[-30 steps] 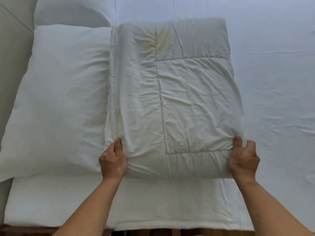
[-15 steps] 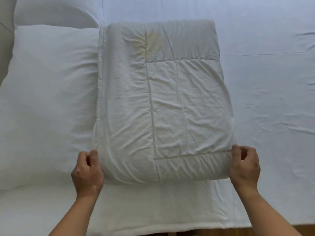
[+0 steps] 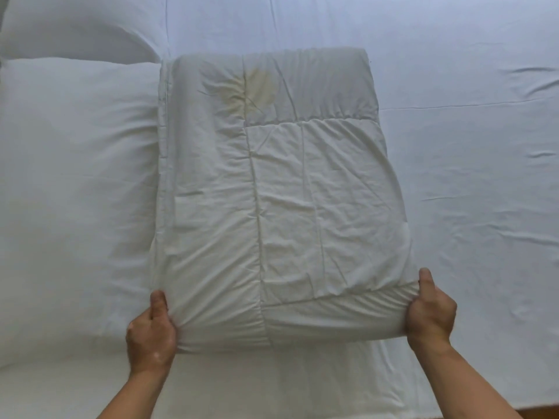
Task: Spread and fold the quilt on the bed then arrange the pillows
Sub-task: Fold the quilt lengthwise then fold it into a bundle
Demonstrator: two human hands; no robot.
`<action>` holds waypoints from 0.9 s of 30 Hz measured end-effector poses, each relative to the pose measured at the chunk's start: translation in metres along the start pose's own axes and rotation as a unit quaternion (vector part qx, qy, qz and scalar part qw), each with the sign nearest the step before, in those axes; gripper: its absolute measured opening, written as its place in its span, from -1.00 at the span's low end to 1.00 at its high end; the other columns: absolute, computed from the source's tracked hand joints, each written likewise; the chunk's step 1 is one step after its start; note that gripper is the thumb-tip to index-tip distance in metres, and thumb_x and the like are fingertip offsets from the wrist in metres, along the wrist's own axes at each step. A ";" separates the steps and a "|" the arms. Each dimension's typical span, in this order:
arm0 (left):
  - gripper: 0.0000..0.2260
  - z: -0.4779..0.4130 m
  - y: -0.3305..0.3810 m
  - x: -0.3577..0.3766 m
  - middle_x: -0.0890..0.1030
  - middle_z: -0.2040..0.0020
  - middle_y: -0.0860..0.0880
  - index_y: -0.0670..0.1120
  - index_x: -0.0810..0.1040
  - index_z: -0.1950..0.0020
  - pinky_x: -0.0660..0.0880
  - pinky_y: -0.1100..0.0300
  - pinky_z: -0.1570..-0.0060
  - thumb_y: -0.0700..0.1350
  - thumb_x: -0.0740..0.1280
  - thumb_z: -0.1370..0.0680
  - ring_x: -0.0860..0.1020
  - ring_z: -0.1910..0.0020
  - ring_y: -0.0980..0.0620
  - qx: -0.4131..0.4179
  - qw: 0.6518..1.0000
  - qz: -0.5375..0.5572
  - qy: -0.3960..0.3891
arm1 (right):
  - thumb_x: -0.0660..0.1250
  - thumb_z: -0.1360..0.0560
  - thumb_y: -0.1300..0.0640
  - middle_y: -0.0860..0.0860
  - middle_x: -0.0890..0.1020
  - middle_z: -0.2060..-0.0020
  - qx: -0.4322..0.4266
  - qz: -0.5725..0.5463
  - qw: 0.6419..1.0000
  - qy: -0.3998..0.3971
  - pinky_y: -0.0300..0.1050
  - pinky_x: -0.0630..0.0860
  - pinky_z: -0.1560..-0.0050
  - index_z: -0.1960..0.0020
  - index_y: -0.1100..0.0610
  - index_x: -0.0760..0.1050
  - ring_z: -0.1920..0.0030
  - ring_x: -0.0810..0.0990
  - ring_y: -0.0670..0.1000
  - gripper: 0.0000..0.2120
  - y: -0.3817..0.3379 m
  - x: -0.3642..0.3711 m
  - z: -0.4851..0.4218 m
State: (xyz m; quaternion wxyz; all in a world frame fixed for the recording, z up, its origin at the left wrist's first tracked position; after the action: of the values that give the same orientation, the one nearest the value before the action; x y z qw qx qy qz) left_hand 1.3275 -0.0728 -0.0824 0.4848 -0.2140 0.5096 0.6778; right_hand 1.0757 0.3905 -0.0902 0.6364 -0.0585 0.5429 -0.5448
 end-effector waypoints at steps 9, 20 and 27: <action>-0.58 -0.044 0.001 -0.004 0.62 -0.09 -0.38 -0.17 0.66 0.02 0.39 -0.10 -0.04 0.07 0.12 -0.68 0.55 -0.12 -0.35 0.039 0.987 -0.107 -0.110 | 0.06 -0.42 -0.30 0.23 0.60 0.24 -0.029 0.186 0.981 -0.043 0.16 0.45 -0.01 0.30 0.18 0.49 0.13 0.54 0.27 -0.44 -0.011 0.003 0.008; -0.43 -0.122 0.365 0.077 -0.15 -0.63 0.07 0.27 -0.03 -0.58 -0.13 -0.17 -0.54 0.34 -0.01 -0.59 -0.19 -0.60 -0.03 0.446 0.864 -0.224 -0.064 | 0.21 -0.52 -0.37 -0.05 -0.06 -0.63 -0.498 0.344 0.773 -0.189 0.24 -0.03 -0.57 -0.60 -0.22 0.03 -0.62 -0.08 0.05 -0.26 -0.328 0.226 -0.007; -0.33 -0.232 0.376 0.150 -0.30 -0.60 0.13 0.36 -0.30 -0.52 -0.22 -0.35 -0.46 0.51 -0.27 -0.45 -0.36 -0.56 -0.03 0.445 0.829 -0.331 -0.074 | -0.13 -0.36 -0.61 -0.14 -0.11 -0.63 -0.460 0.409 0.761 -0.202 0.35 -0.12 -0.53 -0.57 -0.32 -0.12 -0.62 -0.19 -0.01 -0.15 -0.348 0.322 -0.093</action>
State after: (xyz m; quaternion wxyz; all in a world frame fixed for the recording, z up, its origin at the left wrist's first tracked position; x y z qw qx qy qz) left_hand 0.8855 -0.2195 -0.1081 0.7590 -0.0803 0.6173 0.1905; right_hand 0.7273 0.0561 -0.0979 0.7904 -0.2256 0.5594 0.1074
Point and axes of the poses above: each hand's wrist, its own z-axis away from the middle knuckle, its own x-axis out of the palm, y = z × x, the point moved 8 cm from there along -z, towards the middle knuckle
